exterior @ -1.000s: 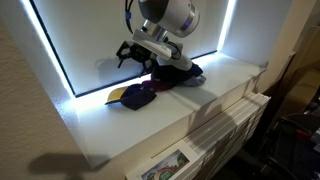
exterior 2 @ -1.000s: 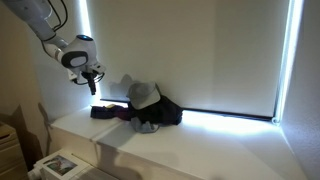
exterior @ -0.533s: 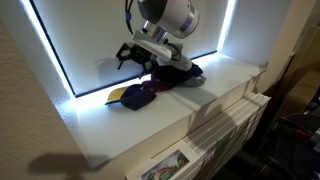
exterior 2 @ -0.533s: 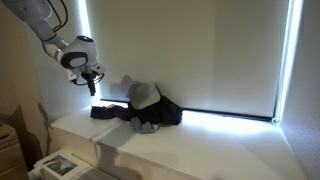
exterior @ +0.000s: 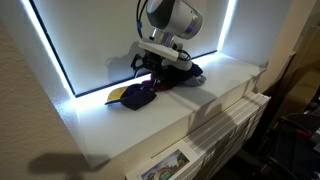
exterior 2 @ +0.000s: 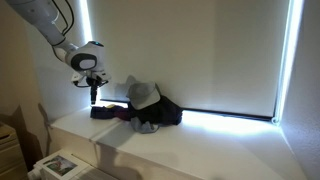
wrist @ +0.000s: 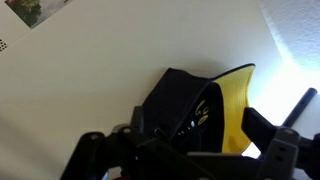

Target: Move the black cap to the right side

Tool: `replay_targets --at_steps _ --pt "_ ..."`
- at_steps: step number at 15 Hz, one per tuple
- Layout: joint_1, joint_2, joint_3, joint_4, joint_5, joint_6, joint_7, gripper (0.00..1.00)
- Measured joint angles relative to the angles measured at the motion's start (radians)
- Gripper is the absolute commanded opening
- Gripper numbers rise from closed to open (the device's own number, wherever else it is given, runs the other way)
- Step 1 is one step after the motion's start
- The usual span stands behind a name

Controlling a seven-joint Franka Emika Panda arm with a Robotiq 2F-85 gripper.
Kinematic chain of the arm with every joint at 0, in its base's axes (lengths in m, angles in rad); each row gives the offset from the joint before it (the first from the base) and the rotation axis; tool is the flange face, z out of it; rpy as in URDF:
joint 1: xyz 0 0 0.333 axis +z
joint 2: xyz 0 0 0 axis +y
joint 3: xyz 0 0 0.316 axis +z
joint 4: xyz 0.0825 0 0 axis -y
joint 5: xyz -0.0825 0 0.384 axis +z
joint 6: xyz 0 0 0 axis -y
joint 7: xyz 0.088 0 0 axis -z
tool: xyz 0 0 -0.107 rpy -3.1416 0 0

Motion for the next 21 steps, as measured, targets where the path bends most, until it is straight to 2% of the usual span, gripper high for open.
replay_targets --at_steps 21 --pt "-0.005 0.117 -0.007 0.043 0.01 -0.053 0.022 1.0"
